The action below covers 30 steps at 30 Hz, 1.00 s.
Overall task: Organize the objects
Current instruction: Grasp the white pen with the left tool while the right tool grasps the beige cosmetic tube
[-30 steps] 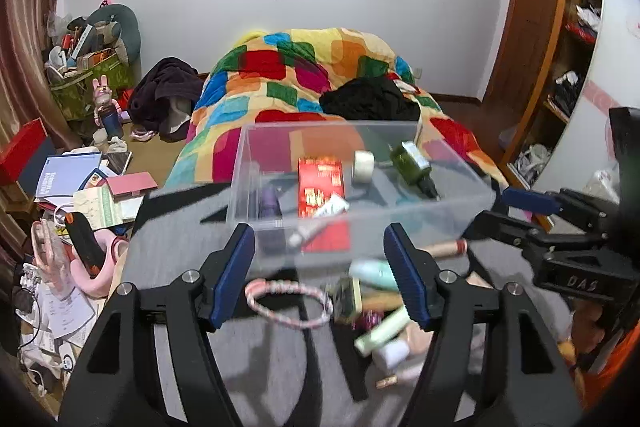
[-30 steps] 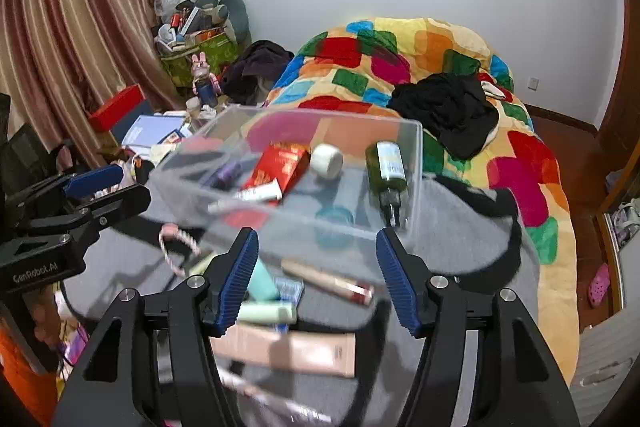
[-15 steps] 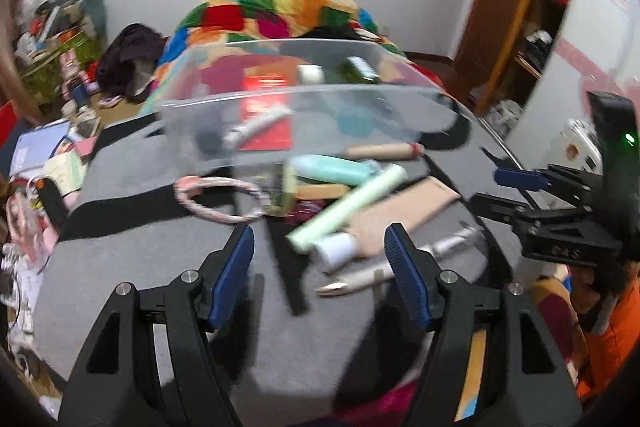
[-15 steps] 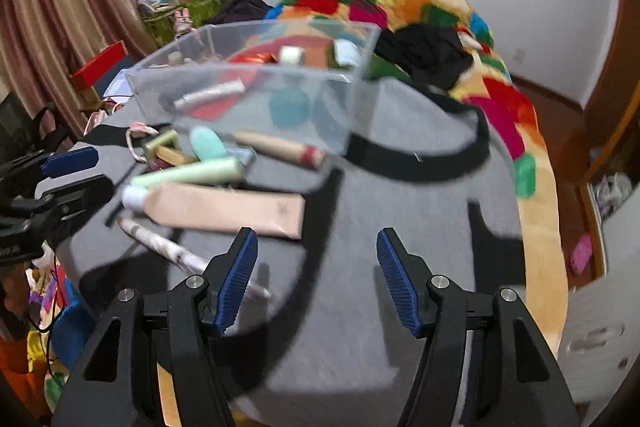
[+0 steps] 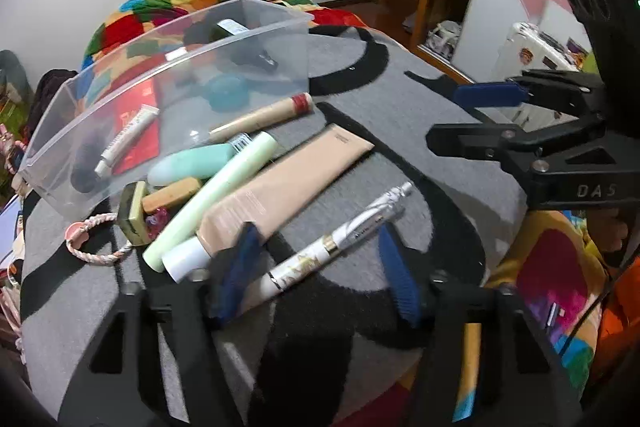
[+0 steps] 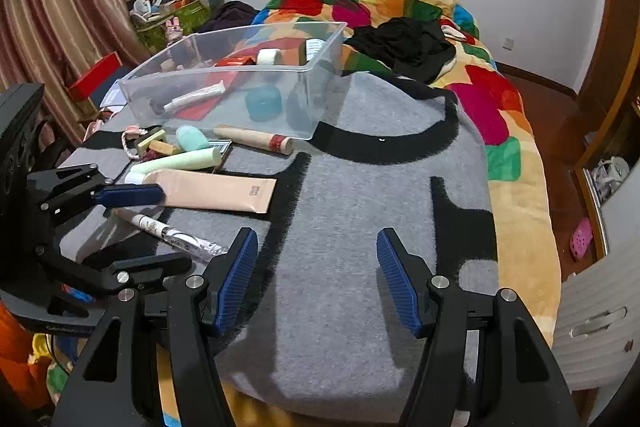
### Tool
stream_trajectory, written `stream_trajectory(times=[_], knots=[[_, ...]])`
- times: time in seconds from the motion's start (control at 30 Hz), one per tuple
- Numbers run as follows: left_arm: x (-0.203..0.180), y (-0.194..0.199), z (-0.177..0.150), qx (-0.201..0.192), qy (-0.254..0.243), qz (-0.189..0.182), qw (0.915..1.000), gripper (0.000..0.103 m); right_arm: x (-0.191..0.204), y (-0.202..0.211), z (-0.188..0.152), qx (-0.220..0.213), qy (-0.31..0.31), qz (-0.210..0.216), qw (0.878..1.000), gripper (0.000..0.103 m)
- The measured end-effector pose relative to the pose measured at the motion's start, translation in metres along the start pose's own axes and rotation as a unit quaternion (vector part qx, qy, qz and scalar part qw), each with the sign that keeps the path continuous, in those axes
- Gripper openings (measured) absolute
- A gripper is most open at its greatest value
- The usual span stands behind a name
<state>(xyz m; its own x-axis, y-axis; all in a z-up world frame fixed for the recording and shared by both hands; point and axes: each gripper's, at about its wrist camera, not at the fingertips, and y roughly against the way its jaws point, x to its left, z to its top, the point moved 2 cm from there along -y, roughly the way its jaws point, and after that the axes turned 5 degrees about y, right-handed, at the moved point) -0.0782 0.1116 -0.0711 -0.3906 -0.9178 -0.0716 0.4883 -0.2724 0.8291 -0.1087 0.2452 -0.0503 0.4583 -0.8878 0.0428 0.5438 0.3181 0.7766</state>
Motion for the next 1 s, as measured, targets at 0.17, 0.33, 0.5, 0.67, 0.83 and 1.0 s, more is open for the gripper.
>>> stream_trajectory(times=[0.17, 0.33, 0.5, 0.67, 0.83, 1.0], knots=[[0.007, 0.015, -0.015, -0.002, 0.003, 0.009, 1.0000, 0.025, 0.009, -0.004, 0.003, 0.003, 0.019, 0.011, 1.000, 0.058], [0.027, 0.032, -0.034, 0.003, 0.046, 0.013, 0.9988, 0.015, 0.029, -0.011, 0.013, 0.005, 0.069, 0.030, 0.997, 0.058], [0.044, 0.049, -0.056, 0.000, 0.075, 0.045, 0.9961, 0.013, 0.059, -0.029, 0.030, 0.013, 0.160, 0.039, 0.986, 0.066], [0.062, 0.061, -0.069, -0.002, 0.106, 0.074, 0.9916, 0.013, 0.087, -0.054, 0.041, 0.046, 0.242, 0.048, 0.968, 0.066], [0.075, 0.064, -0.072, -0.005, 0.131, 0.077, 0.9884, 0.013, 0.092, -0.072, 0.047, 0.091, 0.257, 0.078, 0.959, 0.065], [0.075, 0.061, -0.071, -0.012, 0.129, 0.069, 0.9892, 0.015, 0.086, -0.073, 0.045, 0.118, 0.231, 0.110, 0.959, 0.045]])
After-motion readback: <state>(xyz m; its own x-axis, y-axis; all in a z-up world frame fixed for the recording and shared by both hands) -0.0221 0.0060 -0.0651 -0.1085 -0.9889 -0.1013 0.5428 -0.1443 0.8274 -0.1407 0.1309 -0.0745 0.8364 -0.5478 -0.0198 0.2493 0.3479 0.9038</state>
